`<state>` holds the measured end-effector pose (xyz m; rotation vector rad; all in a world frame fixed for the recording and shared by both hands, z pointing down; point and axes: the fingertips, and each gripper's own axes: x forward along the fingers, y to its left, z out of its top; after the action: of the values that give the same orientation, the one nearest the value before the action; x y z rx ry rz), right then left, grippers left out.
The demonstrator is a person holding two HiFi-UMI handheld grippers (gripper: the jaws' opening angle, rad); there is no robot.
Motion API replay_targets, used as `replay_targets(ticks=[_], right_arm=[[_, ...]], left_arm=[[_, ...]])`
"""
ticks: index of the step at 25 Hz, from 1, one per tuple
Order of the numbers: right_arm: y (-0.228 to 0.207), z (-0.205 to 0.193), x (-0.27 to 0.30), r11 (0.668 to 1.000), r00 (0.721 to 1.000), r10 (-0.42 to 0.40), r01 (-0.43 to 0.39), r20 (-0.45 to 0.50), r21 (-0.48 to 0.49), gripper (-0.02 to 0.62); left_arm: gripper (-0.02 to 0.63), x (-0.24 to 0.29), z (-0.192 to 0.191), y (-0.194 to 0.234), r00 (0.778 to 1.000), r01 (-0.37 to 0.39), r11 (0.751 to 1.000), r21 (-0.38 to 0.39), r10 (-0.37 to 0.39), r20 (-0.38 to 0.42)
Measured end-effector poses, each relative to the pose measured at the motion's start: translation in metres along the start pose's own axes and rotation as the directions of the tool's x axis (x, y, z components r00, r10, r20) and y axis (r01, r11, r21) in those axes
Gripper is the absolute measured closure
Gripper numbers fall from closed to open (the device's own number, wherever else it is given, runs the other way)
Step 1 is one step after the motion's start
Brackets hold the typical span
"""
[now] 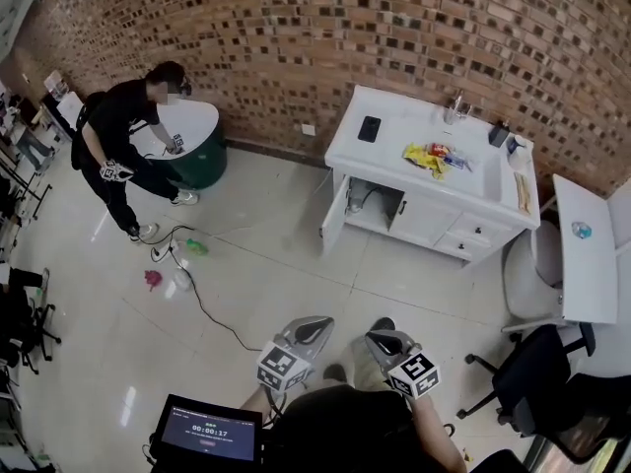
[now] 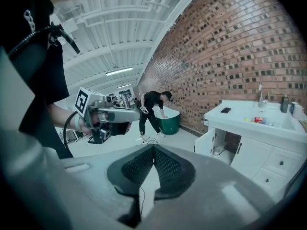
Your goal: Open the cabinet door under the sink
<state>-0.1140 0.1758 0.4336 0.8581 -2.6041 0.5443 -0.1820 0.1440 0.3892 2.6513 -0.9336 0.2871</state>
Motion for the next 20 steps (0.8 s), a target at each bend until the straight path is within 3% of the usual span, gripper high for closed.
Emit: replay_targets(ticks=[4,9,20], right_arm=[[0.032,-0.008,-0.009,1.000,0.999,-0.009,0.009,-0.031,0.000,0.604],[0.038,-0.007,-0.018,0.998,0.999,-0.048,0.048,-0.004,-0.027,0.604],[0.033,0.001,-0.054,0.991,0.992,-0.089,0.080,0.085,0.106,0.604]], left_arm=[[0.591,-0.011,-0.002,-0.017,0.999,0.046,0.999,-0.008,-0.046,0.021],[0.591,-0.012,-0.007,-0.037,0.994,0.107,0.994,-0.013,-0.107,0.035],[0.591,-0.008,-0.031,-0.090,0.976,0.215,0.976,-0.036,-0.216,-0.009]])
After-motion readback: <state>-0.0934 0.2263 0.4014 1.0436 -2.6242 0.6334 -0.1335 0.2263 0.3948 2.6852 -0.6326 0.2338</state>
